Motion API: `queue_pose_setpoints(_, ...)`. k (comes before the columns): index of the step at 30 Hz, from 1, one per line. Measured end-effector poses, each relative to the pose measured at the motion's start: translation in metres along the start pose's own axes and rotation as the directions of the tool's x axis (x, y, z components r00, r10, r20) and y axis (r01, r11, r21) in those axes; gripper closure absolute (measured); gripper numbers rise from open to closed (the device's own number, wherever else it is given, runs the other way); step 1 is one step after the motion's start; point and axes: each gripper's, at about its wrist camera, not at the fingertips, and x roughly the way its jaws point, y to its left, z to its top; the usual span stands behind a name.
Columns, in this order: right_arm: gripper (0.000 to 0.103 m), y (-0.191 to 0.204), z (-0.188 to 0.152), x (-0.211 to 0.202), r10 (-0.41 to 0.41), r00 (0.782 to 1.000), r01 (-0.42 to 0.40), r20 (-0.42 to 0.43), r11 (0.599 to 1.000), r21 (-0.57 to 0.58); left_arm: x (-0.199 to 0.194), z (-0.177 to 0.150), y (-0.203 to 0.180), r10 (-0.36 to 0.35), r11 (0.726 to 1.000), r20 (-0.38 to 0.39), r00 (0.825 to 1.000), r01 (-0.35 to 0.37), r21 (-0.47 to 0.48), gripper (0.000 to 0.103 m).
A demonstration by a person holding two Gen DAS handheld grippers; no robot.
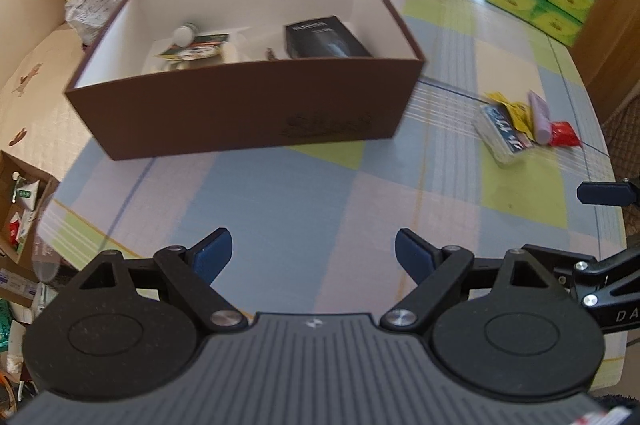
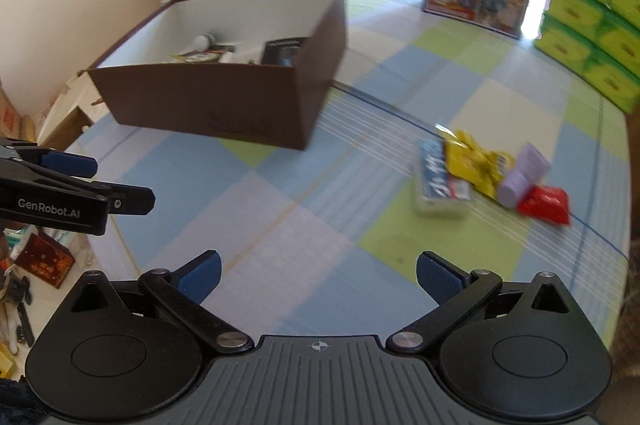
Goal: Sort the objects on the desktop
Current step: 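Move both tools toward the blue toothpaste box and yellow snack bag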
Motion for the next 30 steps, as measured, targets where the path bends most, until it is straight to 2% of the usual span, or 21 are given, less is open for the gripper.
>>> queue_pose_setpoints(12,0.002,-0.057,-0.031,-0.020,-0.110,0.994,0.112,-0.016,0.983,0.148,0.013,0.004,-0.065,-0.084,0.989,-0.027,0.996,0.087,0.118,0.017)
queue_pose_setpoints(25,0.002,-0.121,-0.045,-0.027,-0.235,0.972,0.220,0.001,0.913,0.343,0.037,0.024,-0.135,-0.191,0.941,-0.039,0.981,0.194,0.279,0.017)
queue_pose_setpoints(30,0.002,-0.142,-0.044,-0.024,-0.248,0.969,0.222,0.019,0.895,0.386,0.051,0.035,-0.154,-0.219,0.925,-0.035,0.975,0.219,0.310,0.017)
